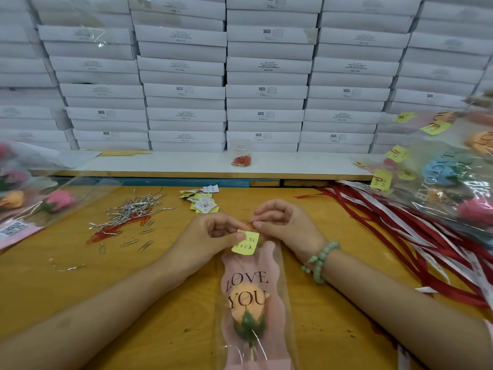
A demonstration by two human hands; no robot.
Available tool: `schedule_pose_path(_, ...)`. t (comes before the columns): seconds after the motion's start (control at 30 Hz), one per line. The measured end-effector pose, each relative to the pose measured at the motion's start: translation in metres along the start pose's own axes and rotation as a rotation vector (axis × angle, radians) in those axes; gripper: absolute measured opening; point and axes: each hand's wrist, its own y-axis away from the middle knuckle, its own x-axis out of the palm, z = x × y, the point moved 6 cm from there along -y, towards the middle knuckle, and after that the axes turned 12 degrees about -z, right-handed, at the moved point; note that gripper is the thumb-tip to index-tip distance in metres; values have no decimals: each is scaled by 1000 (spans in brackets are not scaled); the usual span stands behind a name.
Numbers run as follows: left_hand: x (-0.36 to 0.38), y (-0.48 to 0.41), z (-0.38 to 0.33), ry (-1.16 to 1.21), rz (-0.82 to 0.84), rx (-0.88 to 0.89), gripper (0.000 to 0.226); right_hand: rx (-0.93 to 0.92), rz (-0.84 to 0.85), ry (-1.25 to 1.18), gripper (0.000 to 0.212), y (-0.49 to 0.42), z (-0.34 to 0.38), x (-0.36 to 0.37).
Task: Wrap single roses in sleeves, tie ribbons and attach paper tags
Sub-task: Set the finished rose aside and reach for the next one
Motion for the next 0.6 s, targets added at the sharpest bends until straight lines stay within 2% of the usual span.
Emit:
schedule_pose_path(0.17,-1,-2,2,-14,-29,-20,11,-54,60,30,12,2,4,5)
schedule_pose_path(0.37,-2,-3,4,-52,-68,-40,10,-81,-6,86,14,1,5,2)
schedule_pose_path(0.6,-2,-3,3,-75,-83,-43,9,-90,36,103,13,3,6,4)
